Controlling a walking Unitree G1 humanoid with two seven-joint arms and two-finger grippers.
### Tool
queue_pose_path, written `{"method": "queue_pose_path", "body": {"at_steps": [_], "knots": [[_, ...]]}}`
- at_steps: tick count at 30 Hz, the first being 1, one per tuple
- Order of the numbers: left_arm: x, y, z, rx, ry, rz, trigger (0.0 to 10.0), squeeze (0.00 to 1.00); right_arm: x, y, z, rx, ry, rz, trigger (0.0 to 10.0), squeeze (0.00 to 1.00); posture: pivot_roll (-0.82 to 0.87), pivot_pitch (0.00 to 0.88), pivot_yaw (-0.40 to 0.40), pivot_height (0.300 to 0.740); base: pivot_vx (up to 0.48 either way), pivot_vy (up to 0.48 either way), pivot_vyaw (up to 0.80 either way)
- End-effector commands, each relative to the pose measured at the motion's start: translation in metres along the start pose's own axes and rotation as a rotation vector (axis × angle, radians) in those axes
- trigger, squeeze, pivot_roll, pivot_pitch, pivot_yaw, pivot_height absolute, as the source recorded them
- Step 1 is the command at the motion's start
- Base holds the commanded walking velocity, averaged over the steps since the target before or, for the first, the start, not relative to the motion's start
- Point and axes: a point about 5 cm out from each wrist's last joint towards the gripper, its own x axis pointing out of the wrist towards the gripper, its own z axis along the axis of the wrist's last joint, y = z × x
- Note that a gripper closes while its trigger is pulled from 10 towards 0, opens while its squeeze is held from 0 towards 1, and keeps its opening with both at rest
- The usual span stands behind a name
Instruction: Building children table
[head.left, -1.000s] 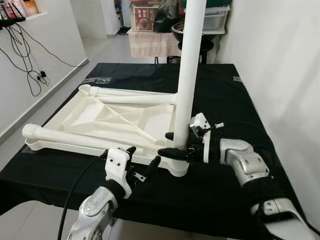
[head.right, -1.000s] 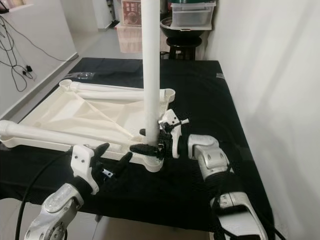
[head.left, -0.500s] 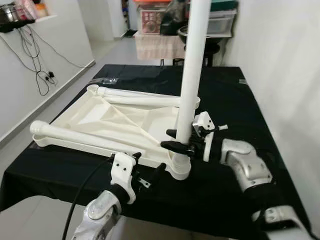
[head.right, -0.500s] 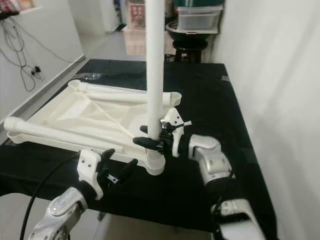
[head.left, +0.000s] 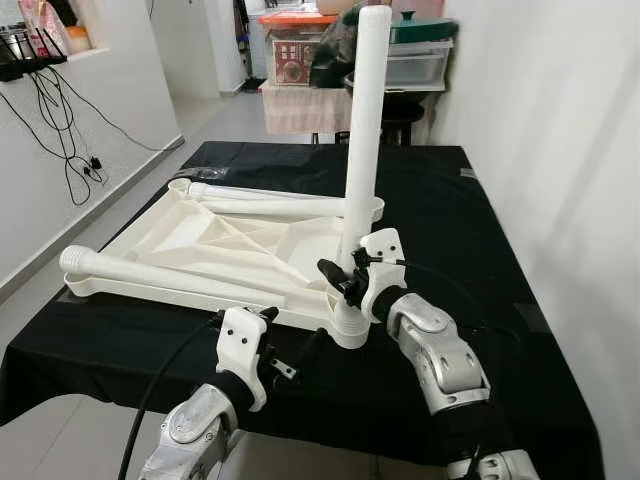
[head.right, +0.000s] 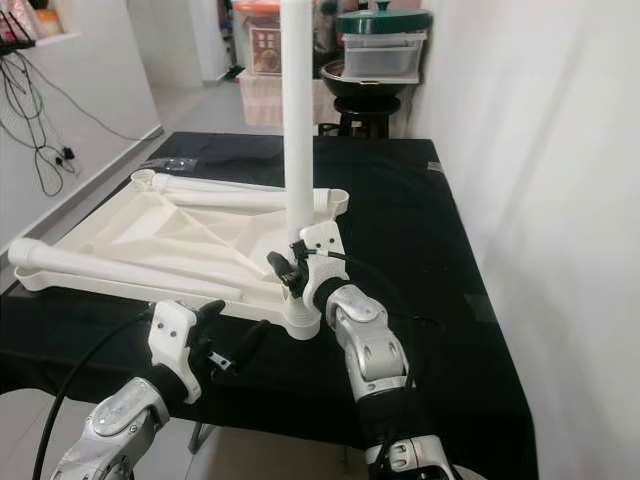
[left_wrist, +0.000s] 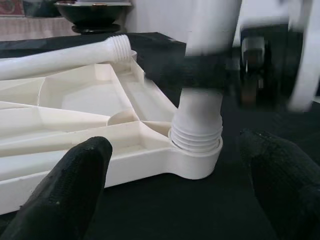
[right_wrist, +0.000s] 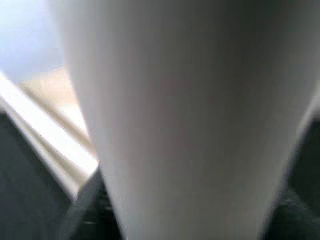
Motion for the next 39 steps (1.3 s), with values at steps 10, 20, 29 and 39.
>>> {"method": "queue_pose_path", "body": {"at_steps": [10, 20, 29, 39], "knots": [[0.0, 0.0, -0.001, 0.001, 0.016, -0.01, 10.0, 0.0, -0.001, 0.004, 0.021, -0.044, -0.05, 0.516, 10.0, 1.0, 0.01, 0.0, 0.002, 0.74, 0.0, 0.0, 0.0], [0.0, 0.001, -0.001, 0.0, 0.015, -0.008, 10.0, 0.0, 0.0, -0.015, 0.039, -0.07, -0.043, 0.712, 10.0, 0.0, 0.04, 0.0, -0.016, 0.74, 0.0, 0.0, 0.0], [-0.001, 0.001, -0.001, 0.001, 0.015, -0.006, 10.0, 0.0, -0.001, -0.022, 0.041, -0.07, -0.048, 0.751, 0.0, 0.0, 0.04, 0.0, -0.015, 0.74, 0.0, 0.0, 0.0], [-0.001, -0.001, 0.001, -0.003, 0.011, -0.009, 10.0, 0.0, -0.018, -0.034, 0.022, -0.022, -0.032, 0.655, 0.0, 0.0, 0.01, 0.0, -0.009, 0.74, 0.0, 0.0, 0.0]]}}
